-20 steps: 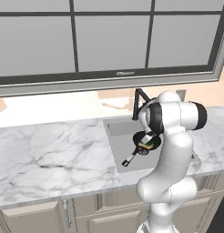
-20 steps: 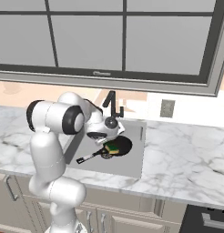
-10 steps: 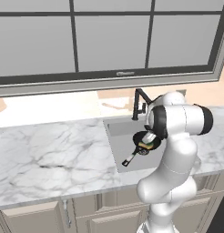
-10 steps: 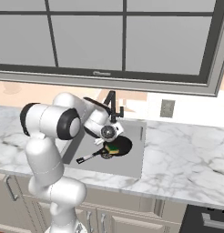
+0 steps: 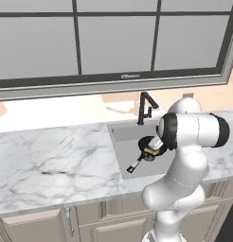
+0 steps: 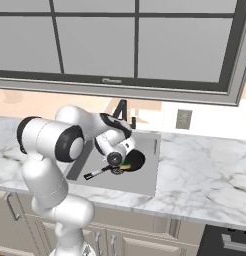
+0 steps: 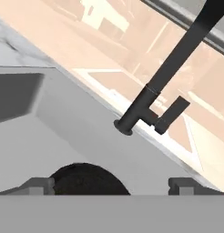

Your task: Pick the pan and sponge and place them into the sink. Then turn on the water.

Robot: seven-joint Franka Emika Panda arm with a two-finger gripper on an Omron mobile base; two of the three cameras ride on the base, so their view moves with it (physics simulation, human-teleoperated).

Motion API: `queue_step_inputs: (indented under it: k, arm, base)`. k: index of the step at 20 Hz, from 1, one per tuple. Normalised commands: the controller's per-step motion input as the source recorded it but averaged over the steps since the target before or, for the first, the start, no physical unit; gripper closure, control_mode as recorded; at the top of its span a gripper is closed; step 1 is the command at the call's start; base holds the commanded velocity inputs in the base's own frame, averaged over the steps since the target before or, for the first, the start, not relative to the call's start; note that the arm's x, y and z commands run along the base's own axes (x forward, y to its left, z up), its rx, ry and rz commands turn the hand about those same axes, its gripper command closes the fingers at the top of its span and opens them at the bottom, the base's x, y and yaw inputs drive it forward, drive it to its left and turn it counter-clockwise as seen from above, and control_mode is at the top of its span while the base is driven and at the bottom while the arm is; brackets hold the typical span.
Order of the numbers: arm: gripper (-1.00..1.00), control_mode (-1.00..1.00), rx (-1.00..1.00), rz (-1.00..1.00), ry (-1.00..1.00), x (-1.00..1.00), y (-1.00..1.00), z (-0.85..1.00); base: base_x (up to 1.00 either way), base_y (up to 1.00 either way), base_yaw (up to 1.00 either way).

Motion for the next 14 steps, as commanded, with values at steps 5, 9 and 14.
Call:
queue_step_inputs:
  k: [5,9,14]
  arm:
    - [-1.0,-1.0,0.05,0.0,-0.2,0.0,-0.22,0.25]
    - [-1.0,-1.0,0.18,0.0,-0.18,0.0,-0.28,0.37]
    - [-1.0,-1.0,0.19,0.0,-0.11,0.01,-0.2,0.41]
  base:
    - [0.0,0.0,0.0]
    - [0.0,0.0,0.0]
    - [0.0,0.0,0.0]
